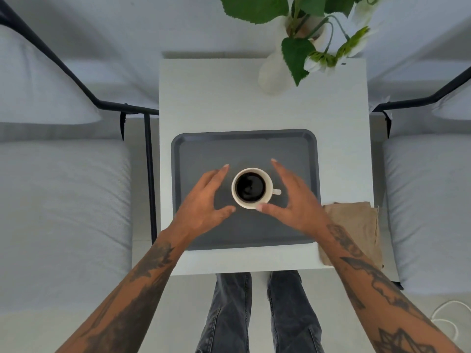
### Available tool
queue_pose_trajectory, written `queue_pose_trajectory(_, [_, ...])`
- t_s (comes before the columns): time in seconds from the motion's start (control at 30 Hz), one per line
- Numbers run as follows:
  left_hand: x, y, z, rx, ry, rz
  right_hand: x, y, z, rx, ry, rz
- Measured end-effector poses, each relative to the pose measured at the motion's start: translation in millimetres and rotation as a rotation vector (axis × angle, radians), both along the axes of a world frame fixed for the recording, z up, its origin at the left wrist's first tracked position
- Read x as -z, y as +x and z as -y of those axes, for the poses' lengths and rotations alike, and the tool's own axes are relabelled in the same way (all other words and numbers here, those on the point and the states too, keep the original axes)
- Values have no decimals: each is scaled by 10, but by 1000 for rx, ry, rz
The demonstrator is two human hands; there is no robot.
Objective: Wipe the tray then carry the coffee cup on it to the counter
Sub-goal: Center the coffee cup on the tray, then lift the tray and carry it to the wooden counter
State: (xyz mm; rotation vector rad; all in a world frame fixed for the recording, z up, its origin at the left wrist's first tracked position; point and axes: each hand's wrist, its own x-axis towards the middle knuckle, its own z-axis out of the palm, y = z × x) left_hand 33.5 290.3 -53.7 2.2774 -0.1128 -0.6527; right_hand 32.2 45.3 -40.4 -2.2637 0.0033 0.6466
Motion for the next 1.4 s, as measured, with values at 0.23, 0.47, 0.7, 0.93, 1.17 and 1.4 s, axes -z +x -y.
queue_pose_trajectory(0.23, [148,-442,-543,-422,251,22,247,-215,674,355,-243,-4])
queue_pose_trajectory(0.47, [320,-520,-484,-353,260,-73,409,-278,716,289,-214,-75])
queue_pose_trajectory(0.7, [412,-473,-500,-293,244,-82,548,-249,723,210,-218,-34])
queue_pose_trajectory(0.93, [254,-506,-545,-299,243,-101,396,-238,743,175,-201,6])
queue_pose_trajectory(1.17, [-533,-438,-703,-310,169,-68,-463,-170,702,142,-195,114])
queue_pose_trajectory(1.4, [-1990,-369,-925,-281,128,6,-1969,-168,634,138,-116,236])
